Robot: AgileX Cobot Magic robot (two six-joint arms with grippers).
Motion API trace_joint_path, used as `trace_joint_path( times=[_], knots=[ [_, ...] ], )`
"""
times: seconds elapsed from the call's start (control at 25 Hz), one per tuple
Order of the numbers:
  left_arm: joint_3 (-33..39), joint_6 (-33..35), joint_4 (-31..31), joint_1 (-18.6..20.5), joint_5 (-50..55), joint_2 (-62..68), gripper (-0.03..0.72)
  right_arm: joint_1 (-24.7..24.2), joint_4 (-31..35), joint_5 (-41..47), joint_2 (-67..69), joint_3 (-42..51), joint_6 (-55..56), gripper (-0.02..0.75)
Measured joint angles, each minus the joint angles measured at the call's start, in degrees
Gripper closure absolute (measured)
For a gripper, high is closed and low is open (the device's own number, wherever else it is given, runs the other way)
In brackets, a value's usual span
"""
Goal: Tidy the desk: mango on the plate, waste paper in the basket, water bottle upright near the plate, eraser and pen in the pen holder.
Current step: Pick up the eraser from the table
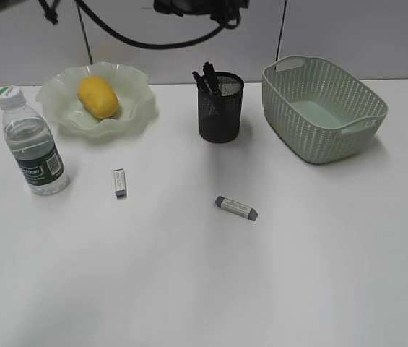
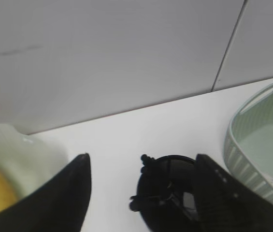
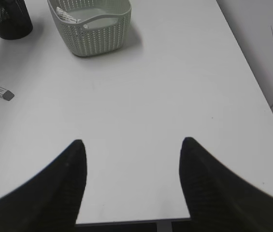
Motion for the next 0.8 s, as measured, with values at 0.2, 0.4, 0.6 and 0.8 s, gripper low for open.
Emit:
trace_joint_path(
  times=[0.2,0.4,0.6,0.8],
  knots=[
    [-0.06,14.25,-3.55,3.41,6.13,-6.41,0.204,0.0,0.0,0.0,0.0,0.0,0.0,0.254],
    [-0.06,23.18,-6.75,10.85,18.69,-10.41,0.207,0.0,0.0,0.0,0.0,0.0,0.05,0.254],
    [-0.06,30.39,-17.68,20.33,23.97,-12.54,0.207,0.0,0.0,0.0,0.0,0.0,0.05,0.254],
    [2.41,35.61,-27.69,27.59,24.06,-16.93,0.207,0.0,0.0,0.0,0.0,0.0,0.05,0.254]
  ],
)
